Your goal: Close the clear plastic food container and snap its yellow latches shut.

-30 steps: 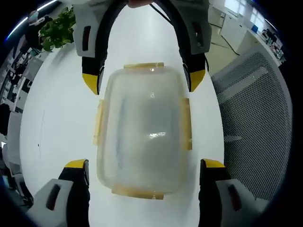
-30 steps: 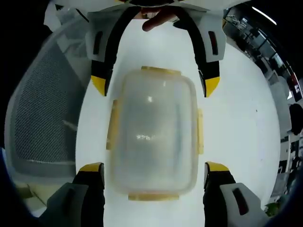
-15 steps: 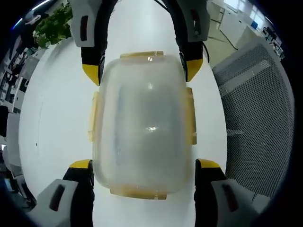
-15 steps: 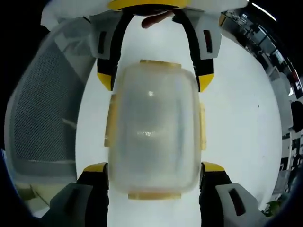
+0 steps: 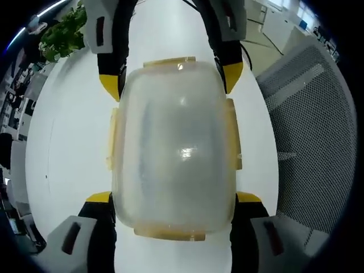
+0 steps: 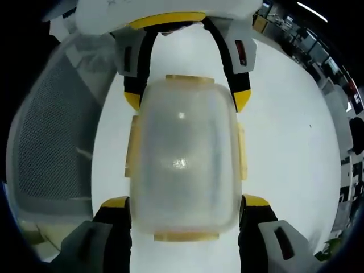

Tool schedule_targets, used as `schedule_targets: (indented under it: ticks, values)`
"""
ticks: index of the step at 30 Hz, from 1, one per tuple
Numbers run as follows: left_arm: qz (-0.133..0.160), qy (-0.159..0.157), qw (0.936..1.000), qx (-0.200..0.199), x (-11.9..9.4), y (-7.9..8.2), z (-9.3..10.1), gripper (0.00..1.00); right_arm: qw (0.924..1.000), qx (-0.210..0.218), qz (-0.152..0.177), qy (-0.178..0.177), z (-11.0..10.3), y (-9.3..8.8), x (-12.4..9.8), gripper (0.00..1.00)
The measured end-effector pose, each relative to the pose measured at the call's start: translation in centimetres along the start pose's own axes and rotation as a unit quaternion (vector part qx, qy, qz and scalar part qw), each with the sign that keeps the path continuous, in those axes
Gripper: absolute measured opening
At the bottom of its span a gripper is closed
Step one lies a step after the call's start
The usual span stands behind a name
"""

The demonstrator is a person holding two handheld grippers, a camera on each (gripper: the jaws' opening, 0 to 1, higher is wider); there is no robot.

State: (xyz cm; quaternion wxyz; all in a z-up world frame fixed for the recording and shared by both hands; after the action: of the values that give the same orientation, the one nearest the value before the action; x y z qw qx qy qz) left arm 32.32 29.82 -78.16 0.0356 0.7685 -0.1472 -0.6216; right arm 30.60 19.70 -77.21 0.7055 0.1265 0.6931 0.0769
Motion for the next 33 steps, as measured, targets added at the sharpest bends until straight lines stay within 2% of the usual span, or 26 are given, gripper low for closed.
schedule_targets:
  ticks: [9, 20, 22, 33]
  values:
    - [-0.009, 0.004, 1.0, 0.0, 0.1, 0.0, 0.2, 0.82, 1.0, 0.002, -0.004, -0.006, 0.0, -0.1, 0.1, 0.77]
    - [0.001, 0.009, 0.9999, -0.005, 0.2, 0.0, 0.1, 0.82, 0.9999, 0.003, -0.012, -0.005, 0.0, -0.1, 0.2, 0.77]
    - [-0.012, 0.013, 0.9998, 0.001, 0.1, -0.5, 0.3, 0.83, 1.0, 0.004, -0.001, -0.006, -0.1, 0.3, 0.3, 0.77]
    - [-0.013, 0.018, 0.9998, 0.001, -0.4, -2.7, 0.5, 0.83, 1.0, 0.003, 0.002, -0.006, -0.2, 2.5, 1.0, 0.77]
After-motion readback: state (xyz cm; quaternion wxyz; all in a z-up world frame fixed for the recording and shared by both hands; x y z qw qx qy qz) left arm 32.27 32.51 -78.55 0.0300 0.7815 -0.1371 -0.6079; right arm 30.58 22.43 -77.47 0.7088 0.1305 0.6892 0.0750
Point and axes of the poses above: the point that each gripper's makers call its tool centre point, and the gripper's own axes: x roughly forward along the fingers, z roughly to its right, y roughly out of its top, the point moved 3 cm from there along -x, roughly backward along the fingers, and after that the axes turned 4 degrees about y, right-handed, at the moved point
